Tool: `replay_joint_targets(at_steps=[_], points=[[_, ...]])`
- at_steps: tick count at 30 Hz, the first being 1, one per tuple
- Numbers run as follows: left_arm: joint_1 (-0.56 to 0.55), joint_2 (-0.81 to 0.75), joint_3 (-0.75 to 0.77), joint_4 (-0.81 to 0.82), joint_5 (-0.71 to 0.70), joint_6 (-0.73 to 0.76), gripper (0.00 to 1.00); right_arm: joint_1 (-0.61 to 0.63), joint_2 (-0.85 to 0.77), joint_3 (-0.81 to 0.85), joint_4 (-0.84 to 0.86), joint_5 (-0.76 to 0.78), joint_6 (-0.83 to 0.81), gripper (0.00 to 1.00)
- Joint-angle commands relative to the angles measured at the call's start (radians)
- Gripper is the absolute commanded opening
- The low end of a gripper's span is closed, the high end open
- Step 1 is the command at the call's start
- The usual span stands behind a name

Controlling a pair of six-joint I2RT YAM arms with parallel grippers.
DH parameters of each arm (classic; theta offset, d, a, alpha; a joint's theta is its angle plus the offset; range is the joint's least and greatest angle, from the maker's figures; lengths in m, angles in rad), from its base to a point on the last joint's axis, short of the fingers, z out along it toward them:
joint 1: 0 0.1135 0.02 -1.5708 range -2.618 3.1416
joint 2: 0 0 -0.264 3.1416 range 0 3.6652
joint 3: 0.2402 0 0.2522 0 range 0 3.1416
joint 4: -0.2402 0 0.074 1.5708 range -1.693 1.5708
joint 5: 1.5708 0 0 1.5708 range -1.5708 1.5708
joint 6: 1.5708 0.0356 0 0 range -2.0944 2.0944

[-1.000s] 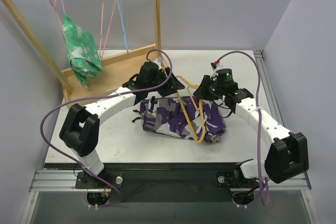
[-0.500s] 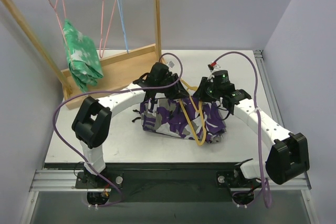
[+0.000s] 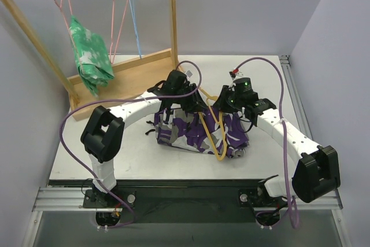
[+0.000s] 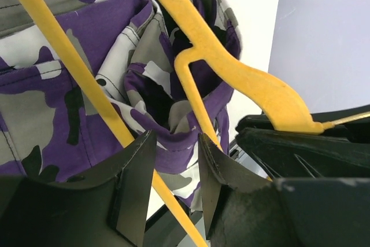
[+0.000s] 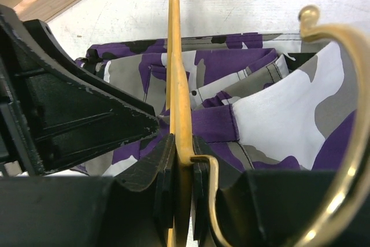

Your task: Place the trousers on the hanger

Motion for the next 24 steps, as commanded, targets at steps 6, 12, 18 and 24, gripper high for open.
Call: replay_joint_targets(at_steps=[6,12,18,24], points=[[-0.012,0.063,0.075,-0.036,0.062,0.012,0.43,-0.015,0.003,0.000,0.011,0.010,0.022,0.00],[-0.020,0.080,0.093,-0.038,0.075,0.013,0.61,-0.018,0.001,-0.004,0.011,0.007,0.020,0.00],[-0.032,0.119,0.123,-0.064,0.106,0.021,0.65,-0.020,0.007,-0.003,0.012,0.004,0.024,0.00],[-0.038,0.155,0.147,-0.067,0.135,0.018,0.53,-0.020,0.012,-0.012,0.015,-0.001,0.020,0.00]])
